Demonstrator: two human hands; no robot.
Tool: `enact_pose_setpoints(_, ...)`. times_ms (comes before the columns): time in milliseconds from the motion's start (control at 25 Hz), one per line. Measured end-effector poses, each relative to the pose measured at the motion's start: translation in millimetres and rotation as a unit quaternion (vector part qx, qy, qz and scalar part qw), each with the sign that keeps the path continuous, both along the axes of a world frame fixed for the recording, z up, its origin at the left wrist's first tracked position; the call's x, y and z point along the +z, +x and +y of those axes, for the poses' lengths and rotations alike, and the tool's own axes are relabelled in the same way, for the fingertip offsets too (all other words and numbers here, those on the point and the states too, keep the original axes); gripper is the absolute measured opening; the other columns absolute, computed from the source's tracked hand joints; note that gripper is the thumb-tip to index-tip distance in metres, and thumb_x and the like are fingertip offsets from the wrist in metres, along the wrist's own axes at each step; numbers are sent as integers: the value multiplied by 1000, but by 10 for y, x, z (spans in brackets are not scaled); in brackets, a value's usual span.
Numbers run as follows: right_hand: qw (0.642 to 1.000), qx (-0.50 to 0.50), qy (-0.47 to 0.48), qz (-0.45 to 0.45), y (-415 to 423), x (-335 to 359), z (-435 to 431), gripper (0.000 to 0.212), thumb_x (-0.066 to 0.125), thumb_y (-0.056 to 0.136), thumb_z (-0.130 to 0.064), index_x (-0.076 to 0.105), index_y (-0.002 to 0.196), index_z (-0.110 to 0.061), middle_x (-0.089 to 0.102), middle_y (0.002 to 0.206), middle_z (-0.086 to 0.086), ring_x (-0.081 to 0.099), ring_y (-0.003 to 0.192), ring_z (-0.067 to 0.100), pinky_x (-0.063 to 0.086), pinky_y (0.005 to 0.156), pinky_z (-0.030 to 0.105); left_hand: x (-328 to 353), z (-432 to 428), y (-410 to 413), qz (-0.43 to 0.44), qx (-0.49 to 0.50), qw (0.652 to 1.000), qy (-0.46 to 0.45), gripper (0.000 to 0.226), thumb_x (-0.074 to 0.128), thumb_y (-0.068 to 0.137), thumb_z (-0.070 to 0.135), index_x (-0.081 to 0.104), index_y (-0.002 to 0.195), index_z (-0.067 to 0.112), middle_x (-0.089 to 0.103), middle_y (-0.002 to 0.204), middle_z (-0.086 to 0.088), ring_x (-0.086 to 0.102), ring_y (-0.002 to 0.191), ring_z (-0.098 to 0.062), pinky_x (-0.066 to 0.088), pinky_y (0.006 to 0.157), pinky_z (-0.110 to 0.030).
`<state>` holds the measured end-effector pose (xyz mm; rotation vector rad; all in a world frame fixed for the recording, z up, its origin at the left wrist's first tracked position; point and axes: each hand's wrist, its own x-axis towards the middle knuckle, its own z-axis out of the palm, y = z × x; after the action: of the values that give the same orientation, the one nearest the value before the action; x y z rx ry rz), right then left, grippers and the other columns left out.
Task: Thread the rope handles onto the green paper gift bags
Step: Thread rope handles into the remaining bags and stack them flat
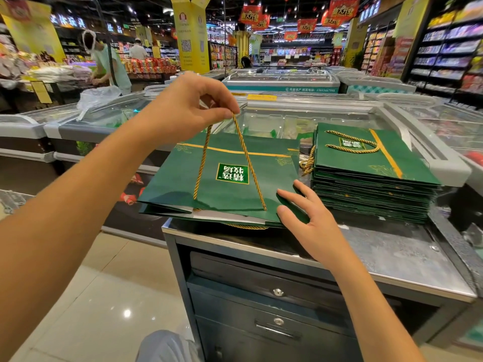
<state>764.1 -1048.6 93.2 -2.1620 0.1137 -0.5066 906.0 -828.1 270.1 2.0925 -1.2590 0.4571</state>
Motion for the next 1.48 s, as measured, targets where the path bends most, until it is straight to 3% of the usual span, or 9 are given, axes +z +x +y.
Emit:
enact_pose_setpoints(240, 1000, 1, 0, 5, -1, -1, -1, 42, 58, 99, -43, 56, 141, -41, 24, 163, -22, 19, 149, 0, 21, 110, 25, 65, -73, -23, -75, -15, 997, -18, 13, 73, 91, 15, 75, 104, 18, 69, 95, 1, 63, 87, -14, 56, 82, -26)
enact_pose_setpoints(440, 1000, 1, 3, -2, -5, 4, -4, 42, 58, 99, -41, 57, 141, -39, 25, 162, -21, 20, 147, -3, 21, 110, 24, 141, -150, -53, -87, -32, 995, -42, 23, 70, 91, 2, 71, 109, 17, 69, 101, 6, 68, 96, -11, 56, 91, -22)
enact_pose_setpoints(640, 1000, 2, 2, -4, -5, -2, -6, 42, 58, 99, -41, 57, 141, -39, 25, 163, -21, 20, 147, -3, 20, 111, 24, 196, -224, -88, -90, -41, 994, -56, 28, 69, 89, -4, 72, 111, 13, 67, 101, 13, 68, 96, -6, 55, 90, -18)
enact_pose_setpoints(800, 1000, 1, -7, -2, -2, -8, -4, 43, 60, 98, -42, 56, 141, -40, 23, 163, -22, 20, 148, -2, 20, 111, 24, 69, -243, -36, -59, -31, 997, -42, 22, 74, 87, 0, 73, 108, 9, 72, 100, 2, 70, 93, -5, 55, 89, -18)
enact_pose_setpoints(960, 1000, -7, -21, -13, -5, -31, 0, 42, 60, 98, -41, 57, 140, -40, 25, 162, -21, 21, 146, -4, 21, 112, 23, -351, -116, 137, 40, 9, 999, 3, 24, 77, 86, 7, 73, 108, 15, 73, 98, 6, 69, 87, 1, 57, 92, -24)
enact_pose_setpoints(1160, 996, -44, -37, -62, 11, -85, 18, 39, 63, 95, -40, 63, 134, -36, 40, 153, -17, 31, 143, 1, 26, 115, 29, -944, 487, 250, 124, 126, 984, -22, 30, 74, 90, 29, 68, 120, 30, 70, 114, 12, 66, 108, -6, 53, 101, -40)
enact_pose_setpoints(1280, 982, -97, -92, -130, 26, -83, 44, 35, 69, 93, -32, 67, 128, -27, 53, 142, -8, 43, 138, 12, 36, 115, 40, -1233, 810, 155, 232, 197, 946, -115, 38, 75, 89, 33, 62, 124, 33, 66, 117, 8, 64, 110, -13, 54, 97, -40)
enact_pose_setpoints(1400, 950, -103, -218, -198, 67, 44, 162, 39, 71, 90, -20, 67, 128, -16, 59, 139, 4, 53, 132, 23, 43, 109, 43, -1398, 911, -4, 395, 194, 861, -255, 39, 72, 92, 18, 60, 129, 17, 71, 109, -1, 70, 100, -17, 57, 90, -38)
enact_pose_setpoints(1480, 947, -40, -251, -196, 110, 218, 353, 42, 64, 91, -30, 66, 132, -17, 60, 139, 3, 57, 127, 22, 48, 106, 43, -1443, 876, -115, 470, 145, 812, -314, 31, 64, 96, 9, 60, 127, 9, 76, 99, -2, 73, 84, -11, 60, 75, -29)
